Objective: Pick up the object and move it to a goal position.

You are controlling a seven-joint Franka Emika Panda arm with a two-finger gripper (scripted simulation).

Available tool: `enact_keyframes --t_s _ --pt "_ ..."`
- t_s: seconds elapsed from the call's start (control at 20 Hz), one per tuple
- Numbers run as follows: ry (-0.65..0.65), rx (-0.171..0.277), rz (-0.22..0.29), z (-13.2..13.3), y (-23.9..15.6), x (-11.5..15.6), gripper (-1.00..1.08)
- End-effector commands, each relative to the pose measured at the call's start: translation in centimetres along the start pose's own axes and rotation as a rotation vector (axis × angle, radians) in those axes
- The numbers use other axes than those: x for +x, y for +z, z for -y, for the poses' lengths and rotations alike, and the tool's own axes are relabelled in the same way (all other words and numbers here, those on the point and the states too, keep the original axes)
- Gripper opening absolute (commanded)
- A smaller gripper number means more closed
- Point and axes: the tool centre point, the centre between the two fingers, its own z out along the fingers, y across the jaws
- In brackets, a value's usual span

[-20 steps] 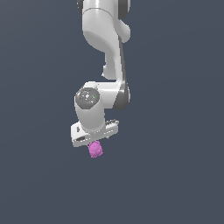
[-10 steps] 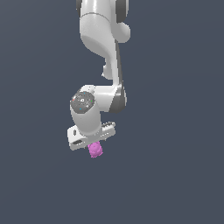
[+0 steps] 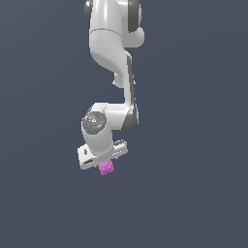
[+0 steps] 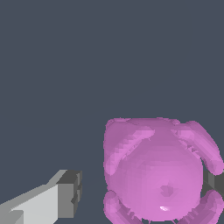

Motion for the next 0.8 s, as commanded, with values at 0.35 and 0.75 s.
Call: enact_keyframes --t_s 0.35,0.75 --pt "-0.001 0.0 -0.001 -0.09 1.13 0.14 -1.0" --pt "-0.001 0.0 -0.001 -0.09 1.13 0.14 -1.0"
